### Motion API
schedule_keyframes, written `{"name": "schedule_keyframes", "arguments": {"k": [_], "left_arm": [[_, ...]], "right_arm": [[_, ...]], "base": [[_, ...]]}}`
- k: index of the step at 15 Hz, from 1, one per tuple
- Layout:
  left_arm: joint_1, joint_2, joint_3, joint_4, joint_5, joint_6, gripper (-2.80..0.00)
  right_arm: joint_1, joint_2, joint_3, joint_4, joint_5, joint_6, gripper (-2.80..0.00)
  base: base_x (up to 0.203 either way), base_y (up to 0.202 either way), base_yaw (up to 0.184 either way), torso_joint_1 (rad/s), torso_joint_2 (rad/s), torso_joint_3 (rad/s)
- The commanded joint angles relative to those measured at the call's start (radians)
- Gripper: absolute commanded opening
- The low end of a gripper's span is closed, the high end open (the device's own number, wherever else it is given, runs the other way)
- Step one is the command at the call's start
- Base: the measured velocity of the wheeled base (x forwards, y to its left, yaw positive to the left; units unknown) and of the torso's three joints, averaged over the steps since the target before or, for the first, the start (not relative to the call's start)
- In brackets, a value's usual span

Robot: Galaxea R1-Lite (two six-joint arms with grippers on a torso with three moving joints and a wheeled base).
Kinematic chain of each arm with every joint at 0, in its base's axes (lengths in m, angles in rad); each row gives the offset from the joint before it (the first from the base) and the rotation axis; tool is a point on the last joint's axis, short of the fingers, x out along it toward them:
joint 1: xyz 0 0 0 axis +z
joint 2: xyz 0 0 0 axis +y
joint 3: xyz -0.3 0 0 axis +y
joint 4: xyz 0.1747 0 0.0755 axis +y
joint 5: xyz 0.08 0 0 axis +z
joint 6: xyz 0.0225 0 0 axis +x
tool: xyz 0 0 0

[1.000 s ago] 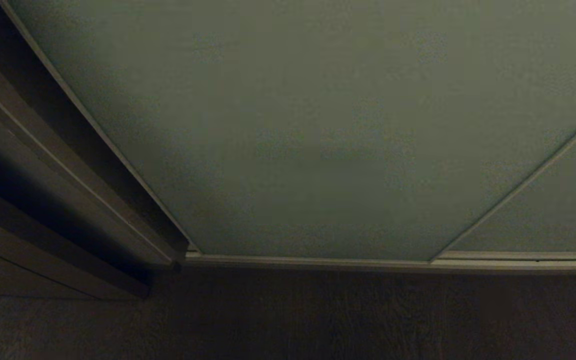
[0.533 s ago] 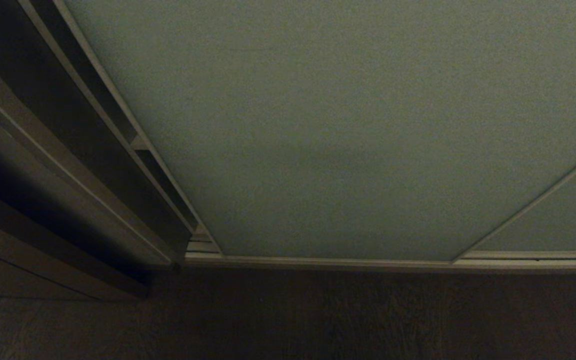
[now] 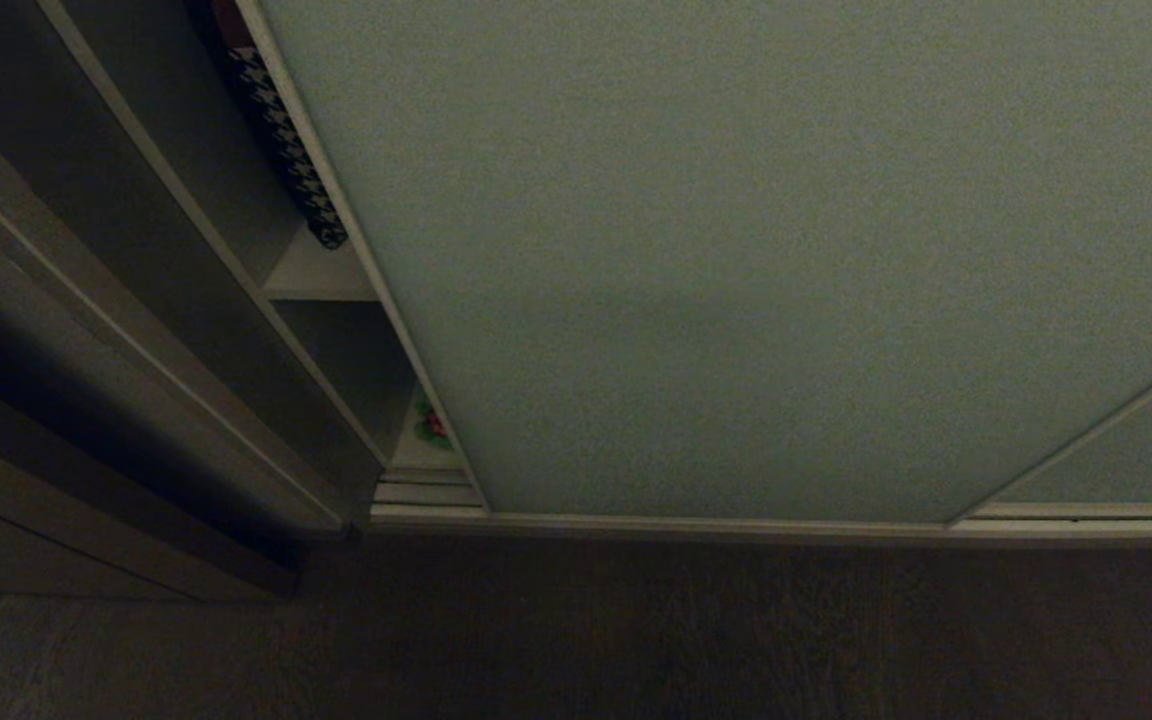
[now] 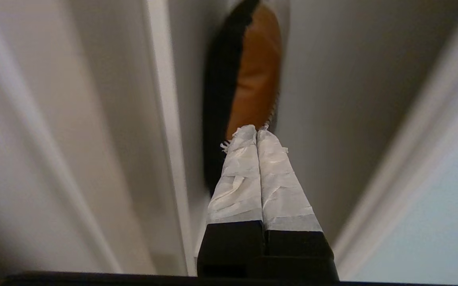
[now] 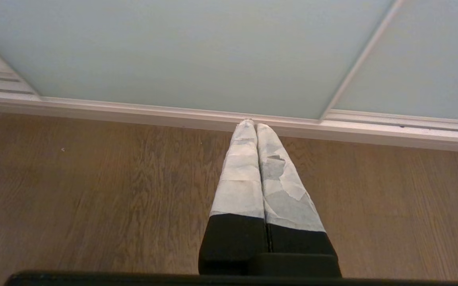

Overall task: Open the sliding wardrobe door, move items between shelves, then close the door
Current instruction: Open the door

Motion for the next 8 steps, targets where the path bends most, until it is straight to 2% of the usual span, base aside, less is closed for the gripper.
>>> {"name": "schedule_keyframes", "arguments": {"k": [1, 4, 7, 8], "left_arm": [[-0.008, 0.13, -0.125, 0.064, -0.007, -0.01, -2.8], [-0.04, 0.301, -0.35, 0.194, -0.014, -0.04, -2.8], [-0.12, 0.38, -0.389, 0.216, -0.021, -0.03, -2.8], [-0.139, 0.385, -0.389, 0.216, -0.056, -0.029, -2.8]], "right_arm": [[0.001, -0.002, 0.0, -0.001, 0.0, 0.0, -2.8], [0.001, -0.002, 0.0, -0.001, 0.0, 0.0, -2.8], [0.0, -0.002, 0.0, -0.001, 0.0, 0.0, -2.8], [0.001, -0.002, 0.0, -0.001, 0.0, 0.0, -2.8]], "base": [[0.0, 0.0, 0.0, 0.0, 0.0, 0.0], [0.0, 0.0, 0.0, 0.0, 0.0, 0.0], [0.0, 0.0, 0.0, 0.0, 0.0, 0.0], [0.0, 0.0, 0.0, 0.0, 0.0, 0.0]]}}
